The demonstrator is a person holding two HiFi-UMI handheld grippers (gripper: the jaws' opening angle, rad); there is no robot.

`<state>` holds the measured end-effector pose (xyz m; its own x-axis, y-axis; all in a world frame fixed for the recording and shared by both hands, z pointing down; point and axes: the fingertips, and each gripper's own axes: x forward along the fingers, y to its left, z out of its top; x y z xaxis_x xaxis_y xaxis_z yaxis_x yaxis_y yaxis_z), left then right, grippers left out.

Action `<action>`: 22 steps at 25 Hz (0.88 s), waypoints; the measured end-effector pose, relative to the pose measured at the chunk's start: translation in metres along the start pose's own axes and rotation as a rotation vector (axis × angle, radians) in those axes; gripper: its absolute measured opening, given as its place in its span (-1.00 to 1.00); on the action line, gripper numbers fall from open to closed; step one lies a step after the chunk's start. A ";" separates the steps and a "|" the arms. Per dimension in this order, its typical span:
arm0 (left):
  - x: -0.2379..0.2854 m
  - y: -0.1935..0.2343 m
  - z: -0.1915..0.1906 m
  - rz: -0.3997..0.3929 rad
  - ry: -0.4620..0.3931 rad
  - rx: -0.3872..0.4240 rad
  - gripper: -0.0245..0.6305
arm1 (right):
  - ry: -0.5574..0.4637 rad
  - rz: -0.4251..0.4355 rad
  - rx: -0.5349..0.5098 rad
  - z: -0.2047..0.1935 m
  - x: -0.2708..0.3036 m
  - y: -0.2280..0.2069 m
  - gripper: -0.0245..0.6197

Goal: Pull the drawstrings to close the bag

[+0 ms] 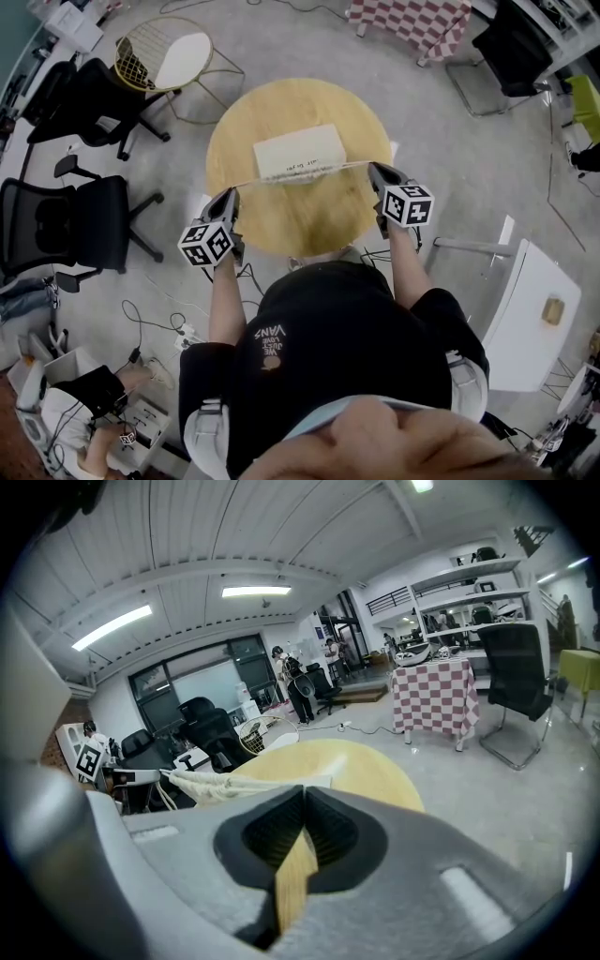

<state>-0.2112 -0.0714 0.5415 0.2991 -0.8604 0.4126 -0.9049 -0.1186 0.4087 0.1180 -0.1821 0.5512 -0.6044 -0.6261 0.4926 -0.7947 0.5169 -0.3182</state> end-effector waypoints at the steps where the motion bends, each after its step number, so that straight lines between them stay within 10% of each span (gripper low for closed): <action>1: 0.000 0.001 0.001 0.001 0.000 0.000 -0.88 | 0.000 -0.002 0.002 0.000 0.000 -0.001 -0.92; 22: 0.002 0.013 0.007 0.033 -0.016 -0.012 -0.88 | -0.004 -0.048 0.047 -0.001 -0.006 -0.020 -0.92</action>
<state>-0.2248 -0.0787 0.5423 0.2645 -0.8714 0.4132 -0.9105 -0.0843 0.4049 0.1375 -0.1882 0.5553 -0.5660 -0.6520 0.5046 -0.8243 0.4583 -0.3324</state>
